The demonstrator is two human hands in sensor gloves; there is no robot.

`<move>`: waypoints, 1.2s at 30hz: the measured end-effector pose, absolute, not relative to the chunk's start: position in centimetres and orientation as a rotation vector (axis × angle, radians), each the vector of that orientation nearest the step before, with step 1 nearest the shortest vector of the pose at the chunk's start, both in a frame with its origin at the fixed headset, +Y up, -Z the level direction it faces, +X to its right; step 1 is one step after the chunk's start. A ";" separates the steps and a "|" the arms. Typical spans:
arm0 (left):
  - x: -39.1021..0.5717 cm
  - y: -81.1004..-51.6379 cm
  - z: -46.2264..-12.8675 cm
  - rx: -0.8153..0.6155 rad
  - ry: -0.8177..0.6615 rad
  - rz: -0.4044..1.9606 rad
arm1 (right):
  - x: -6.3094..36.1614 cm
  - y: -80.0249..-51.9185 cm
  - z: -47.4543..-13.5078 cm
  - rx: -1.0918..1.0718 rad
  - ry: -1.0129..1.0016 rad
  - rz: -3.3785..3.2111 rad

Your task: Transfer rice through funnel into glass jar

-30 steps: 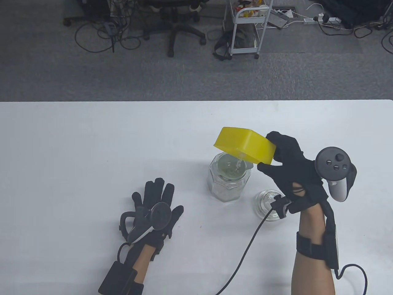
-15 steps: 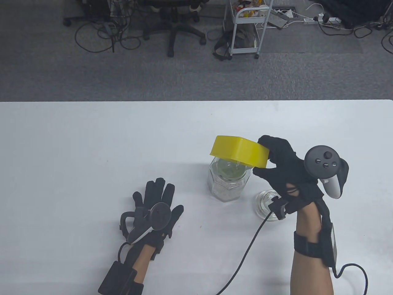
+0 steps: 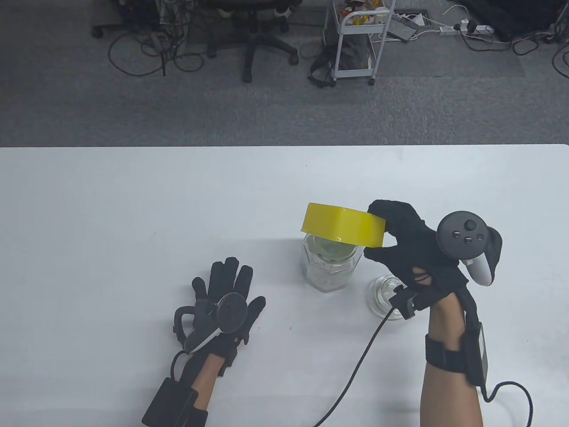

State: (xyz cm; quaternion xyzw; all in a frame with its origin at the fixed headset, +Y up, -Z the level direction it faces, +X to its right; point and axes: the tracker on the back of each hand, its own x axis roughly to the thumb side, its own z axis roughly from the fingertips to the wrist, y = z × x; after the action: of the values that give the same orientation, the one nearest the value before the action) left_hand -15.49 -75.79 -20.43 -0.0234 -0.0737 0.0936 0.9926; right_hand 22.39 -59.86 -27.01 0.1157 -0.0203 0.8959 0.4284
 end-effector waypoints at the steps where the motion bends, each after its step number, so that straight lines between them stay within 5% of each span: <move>1: -15.5 -75.8 -20.4 -0.046 -0.147 0.188 | 22.4 -59.8 -27.0 0.288 -0.060 2.225; 18: -15.9 -75.6 -20.2 -0.039 -0.143 0.197 | 26.6 -60.9 -26.1 0.039 -0.240 1.716; 28: -15.1 -75.1 -20.1 -0.009 -0.175 0.195 | 36.0 -72.6 -23.2 -0.533 -0.199 1.514; 36: -15.2 -75.2 -20.2 -0.022 -0.167 0.192 | 38.9 -76.0 -22.2 -0.836 -0.080 1.518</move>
State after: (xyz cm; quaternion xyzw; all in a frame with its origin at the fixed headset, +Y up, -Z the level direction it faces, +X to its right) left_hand -15.23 -75.24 -20.21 -0.0108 -0.0831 0.0956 0.9919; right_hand 38.92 -75.98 -22.18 -0.3674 -0.0351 0.6673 0.6470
